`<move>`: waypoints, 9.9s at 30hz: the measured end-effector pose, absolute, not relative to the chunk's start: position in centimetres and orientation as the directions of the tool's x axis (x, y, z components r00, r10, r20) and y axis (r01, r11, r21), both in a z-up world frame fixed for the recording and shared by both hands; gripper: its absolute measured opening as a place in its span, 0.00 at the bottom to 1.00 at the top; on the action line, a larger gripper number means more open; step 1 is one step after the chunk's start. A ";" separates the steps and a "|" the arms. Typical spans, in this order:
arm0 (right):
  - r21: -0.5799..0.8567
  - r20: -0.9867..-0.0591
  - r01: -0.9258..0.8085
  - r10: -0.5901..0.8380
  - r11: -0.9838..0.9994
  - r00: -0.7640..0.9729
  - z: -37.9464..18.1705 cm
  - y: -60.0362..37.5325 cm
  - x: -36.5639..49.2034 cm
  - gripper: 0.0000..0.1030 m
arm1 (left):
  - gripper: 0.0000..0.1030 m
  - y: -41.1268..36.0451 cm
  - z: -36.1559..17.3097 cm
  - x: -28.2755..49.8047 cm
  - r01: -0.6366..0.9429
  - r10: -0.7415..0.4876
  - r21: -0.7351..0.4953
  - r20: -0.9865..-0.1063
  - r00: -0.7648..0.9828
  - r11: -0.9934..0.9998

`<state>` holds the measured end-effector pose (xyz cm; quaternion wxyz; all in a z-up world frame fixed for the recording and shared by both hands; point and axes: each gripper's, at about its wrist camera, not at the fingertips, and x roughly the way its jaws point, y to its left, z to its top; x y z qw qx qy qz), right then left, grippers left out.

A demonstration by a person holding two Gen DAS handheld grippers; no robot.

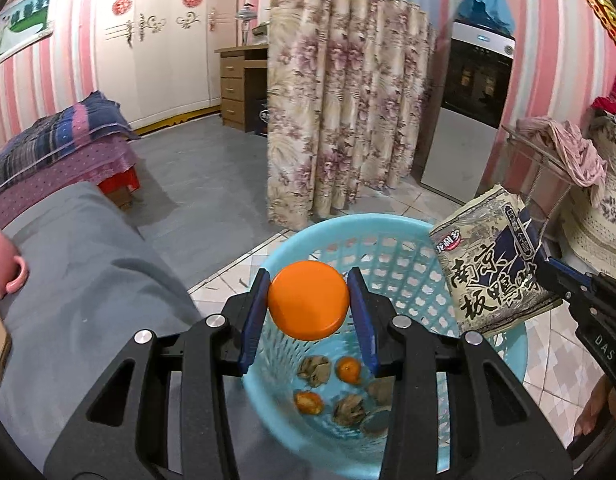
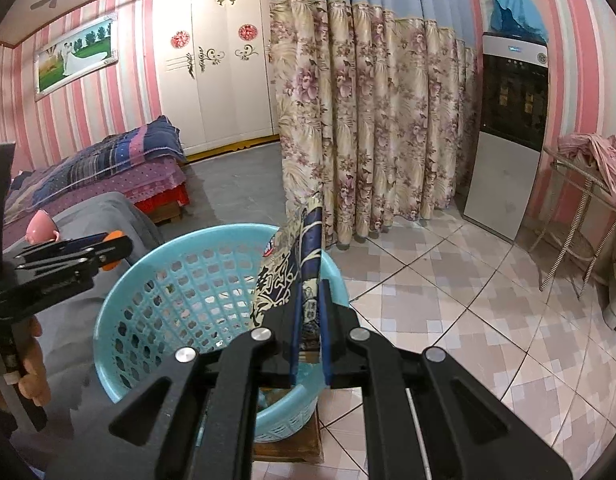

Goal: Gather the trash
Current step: 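Open the left tool to drop the cap while the right tool drops the snack bag, then move both tools back over the bed toward the remaining trash, then grasp the orange snack wrapper with the right tool while the left tool grasps the blue bag, then carry the blue bag and orange wrapper over the light-blue basket with both tools, then open the left tool to drop the blue bag while the right tool drops the wrapper, then move both tools back over the bed toward the white disc and cloth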

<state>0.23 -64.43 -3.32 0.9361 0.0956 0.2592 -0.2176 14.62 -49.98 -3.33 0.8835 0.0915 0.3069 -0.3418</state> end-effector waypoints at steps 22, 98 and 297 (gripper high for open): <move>0.066 -0.563 0.441 -0.331 0.895 0.757 -4.6 -61.8 4.0 0.10 | 0.90 -43.2 -0.7 15.9 0.581 -0.500 -0.030 -0.546 0.672 0.814; -0.057 -0.540 0.005 -0.035 0.998 0.841 -2.7 -24.0 15.5 0.95 | 0.94 6.1 -3.0 15.1 -0.023 0.002 -0.029 -0.574 0.819 0.999; 0.059 -0.525 0.334 -0.256 0.941 0.812 -1.9 -40.0 14.3 0.95 | 0.94 -9.0 -2.3 19.2 0.137 -0.105 0.010 -0.588 0.802 0.990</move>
